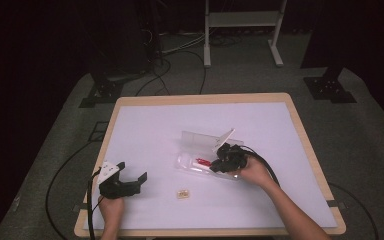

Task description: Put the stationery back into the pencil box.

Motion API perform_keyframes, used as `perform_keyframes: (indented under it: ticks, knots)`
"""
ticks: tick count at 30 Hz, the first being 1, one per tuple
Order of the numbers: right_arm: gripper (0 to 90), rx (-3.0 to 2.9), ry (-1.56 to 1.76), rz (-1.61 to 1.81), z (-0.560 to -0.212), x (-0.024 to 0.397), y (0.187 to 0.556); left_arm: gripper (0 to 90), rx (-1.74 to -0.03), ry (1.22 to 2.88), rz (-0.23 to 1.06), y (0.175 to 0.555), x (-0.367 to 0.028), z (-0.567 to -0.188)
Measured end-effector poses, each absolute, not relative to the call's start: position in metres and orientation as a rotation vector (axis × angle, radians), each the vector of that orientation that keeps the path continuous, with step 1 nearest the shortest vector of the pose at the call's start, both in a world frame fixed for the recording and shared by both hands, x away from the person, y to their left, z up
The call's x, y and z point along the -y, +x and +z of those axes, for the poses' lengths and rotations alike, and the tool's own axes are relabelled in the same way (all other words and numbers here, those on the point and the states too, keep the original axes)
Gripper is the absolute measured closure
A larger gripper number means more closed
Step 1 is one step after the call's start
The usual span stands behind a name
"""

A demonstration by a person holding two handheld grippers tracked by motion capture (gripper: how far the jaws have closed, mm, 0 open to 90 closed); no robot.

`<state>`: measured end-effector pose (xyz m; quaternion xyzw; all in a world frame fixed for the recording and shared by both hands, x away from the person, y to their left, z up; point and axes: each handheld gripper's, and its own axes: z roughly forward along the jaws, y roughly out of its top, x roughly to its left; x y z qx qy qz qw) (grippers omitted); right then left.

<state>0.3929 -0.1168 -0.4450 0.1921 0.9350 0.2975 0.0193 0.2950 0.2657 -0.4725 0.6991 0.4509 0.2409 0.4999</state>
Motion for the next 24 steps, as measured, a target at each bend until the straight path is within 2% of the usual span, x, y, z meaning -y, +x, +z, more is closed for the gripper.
perform_keyframes:
  ticks: [24]
  knots:
    - [67.1,-2.852,0.545,1.001,-0.423,0.12,0.376,0.0,-1.094,1.694,0.585,0.295,-0.265,-0.473]
